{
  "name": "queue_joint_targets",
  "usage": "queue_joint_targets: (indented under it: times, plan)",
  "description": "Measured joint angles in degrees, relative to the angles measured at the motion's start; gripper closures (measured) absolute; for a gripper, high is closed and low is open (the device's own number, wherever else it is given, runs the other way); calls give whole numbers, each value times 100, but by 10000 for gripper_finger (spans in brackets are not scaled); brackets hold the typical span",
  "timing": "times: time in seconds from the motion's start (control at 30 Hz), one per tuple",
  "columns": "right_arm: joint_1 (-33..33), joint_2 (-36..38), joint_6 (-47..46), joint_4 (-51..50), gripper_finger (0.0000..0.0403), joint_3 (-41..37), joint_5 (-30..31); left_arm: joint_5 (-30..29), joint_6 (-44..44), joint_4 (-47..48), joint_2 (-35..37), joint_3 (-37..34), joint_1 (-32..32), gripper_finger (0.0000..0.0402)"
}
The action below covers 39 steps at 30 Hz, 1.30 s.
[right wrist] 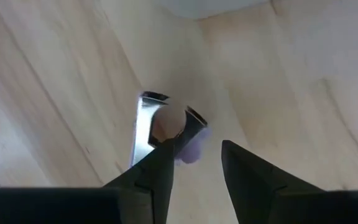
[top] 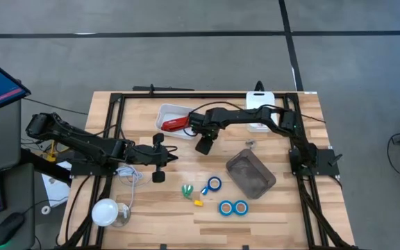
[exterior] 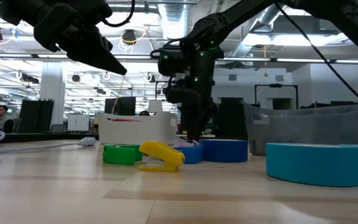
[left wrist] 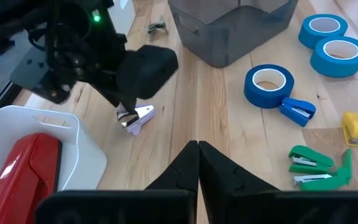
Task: Pick and place Stapler, Stapler remover, tape
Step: Put the purple staple remover into the right white bin
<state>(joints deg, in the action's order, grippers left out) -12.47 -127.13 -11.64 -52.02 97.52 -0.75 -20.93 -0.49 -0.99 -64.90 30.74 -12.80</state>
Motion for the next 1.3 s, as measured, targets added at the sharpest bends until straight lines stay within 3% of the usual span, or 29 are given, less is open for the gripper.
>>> queue_joint_targets:
  times: [0.17,0.4,0.7,1.3]
  plan:
    - [13,-15,219,65,306,-7,-51,0,0,2,0,-2,0,400]
    - [0,24,484,152,394,-3,-63,-1,0,4,0,-2,0,400]
    - [-9,-11,820,-154,402,293,27,0,0,4,0,-2,0,400]
    - [-177,90,1164,-2178,403,1233,1886,0,0,6,0,-2,0,400]
